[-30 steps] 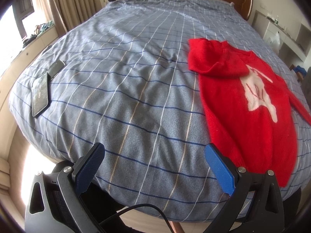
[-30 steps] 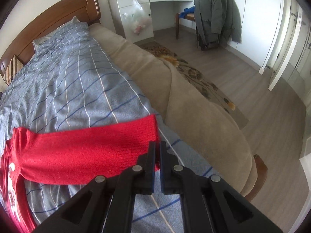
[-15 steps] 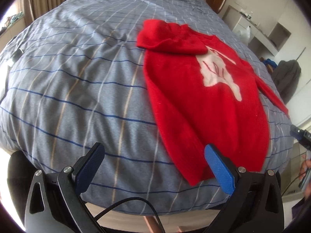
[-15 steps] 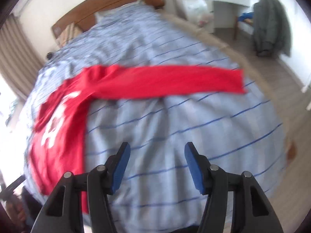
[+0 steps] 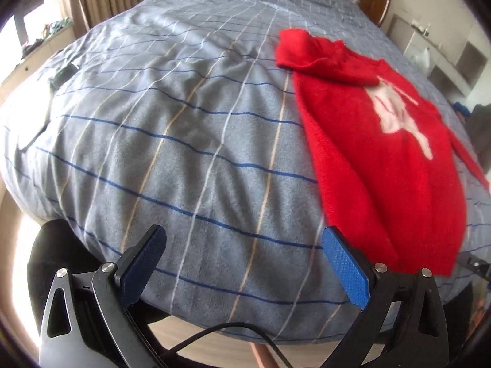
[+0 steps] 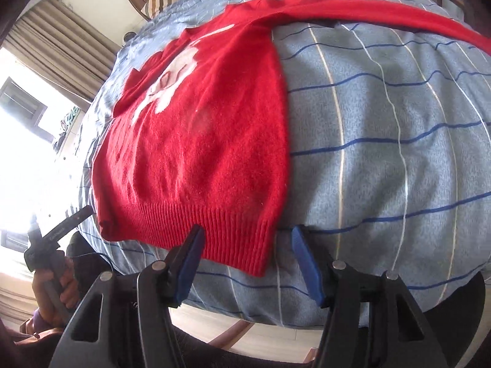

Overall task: Fold small clothes
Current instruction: 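Release the sleeve and move the right tool to the ribbed hem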

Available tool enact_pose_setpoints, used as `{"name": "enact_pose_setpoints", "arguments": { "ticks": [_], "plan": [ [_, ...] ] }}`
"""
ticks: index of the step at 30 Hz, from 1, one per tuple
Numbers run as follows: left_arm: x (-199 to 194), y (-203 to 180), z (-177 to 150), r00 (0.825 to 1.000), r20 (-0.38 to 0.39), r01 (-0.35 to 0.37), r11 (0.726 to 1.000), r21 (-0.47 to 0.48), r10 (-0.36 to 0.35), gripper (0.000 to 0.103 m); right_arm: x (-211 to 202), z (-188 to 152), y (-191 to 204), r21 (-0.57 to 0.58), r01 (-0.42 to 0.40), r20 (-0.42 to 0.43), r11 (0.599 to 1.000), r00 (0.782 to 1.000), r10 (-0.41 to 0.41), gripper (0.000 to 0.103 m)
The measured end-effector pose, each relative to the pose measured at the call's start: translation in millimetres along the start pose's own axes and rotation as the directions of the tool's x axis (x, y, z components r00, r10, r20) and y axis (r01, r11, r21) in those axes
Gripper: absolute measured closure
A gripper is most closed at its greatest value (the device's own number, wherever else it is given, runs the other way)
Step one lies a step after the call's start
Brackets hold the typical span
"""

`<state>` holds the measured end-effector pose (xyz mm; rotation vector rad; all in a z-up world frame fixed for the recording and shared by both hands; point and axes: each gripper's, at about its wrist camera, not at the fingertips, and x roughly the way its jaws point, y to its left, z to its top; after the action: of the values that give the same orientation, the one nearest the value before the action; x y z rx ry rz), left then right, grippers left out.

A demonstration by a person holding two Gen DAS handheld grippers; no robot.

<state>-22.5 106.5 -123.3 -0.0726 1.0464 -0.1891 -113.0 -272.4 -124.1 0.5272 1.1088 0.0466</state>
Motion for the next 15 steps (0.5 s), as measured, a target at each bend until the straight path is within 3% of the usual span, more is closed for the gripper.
{"name": "enact_pose_setpoints", "arguments": {
  "ticks": [3, 5, 7, 9, 11, 12, 14, 15],
  "plan": [
    [7, -21, 2, 0.991, -0.038, 0.132, 0.991, 0.02, -0.131, 0.001, 10, 3, 3, 0.001, -0.04, -0.023, 0.999, 0.999, 0.04, 0.044],
    [13, -42, 5, 0.99, -0.035, 0.135, 0.99, 0.043, -0.134, 0.001, 17, 3, 10, -0.009, -0.059, -0.023, 0.998, 0.998, 0.059, 0.044],
    [23, -66, 10, 0.996, -0.041, 0.082, 0.991, 0.102, -0.078, 0.001, 21, 3, 16, -0.026, -0.038, -0.02, 0.999, 0.999, 0.037, 0.043],
    [33, -92, 13, 0.998, -0.038, -0.038, 0.983, 0.177, 0.046, 0.001, 24, 2, 19, -0.036, -0.029, -0.015, 0.999, 0.999, 0.028, 0.043],
    [50, -108, 16, 0.975, -0.035, -0.205, 0.946, 0.25, 0.22, 0.0, 24, 3, 21, -0.046, -0.023, -0.013, 0.999, 1.0, 0.022, 0.043],
    [52, -108, 14, 0.965, -0.031, -0.244, 0.933, 0.266, 0.261, 0.0, 24, 3, 22, -0.049, -0.022, -0.014, 0.999, 1.0, 0.021, 0.043],
    [43, -94, 11, 0.967, -0.033, -0.238, 0.945, 0.225, 0.252, 0.001, 22, 3, 21, -0.053, -0.02, -0.014, 0.998, 1.0, 0.02, 0.043],
    [38, -82, 10, 0.971, -0.042, -0.225, 0.955, 0.191, 0.237, 0.007, 20, 3, 21, -0.055, -0.02, -0.011, 0.998, 1.0, 0.019, 0.043]
  ]
}}
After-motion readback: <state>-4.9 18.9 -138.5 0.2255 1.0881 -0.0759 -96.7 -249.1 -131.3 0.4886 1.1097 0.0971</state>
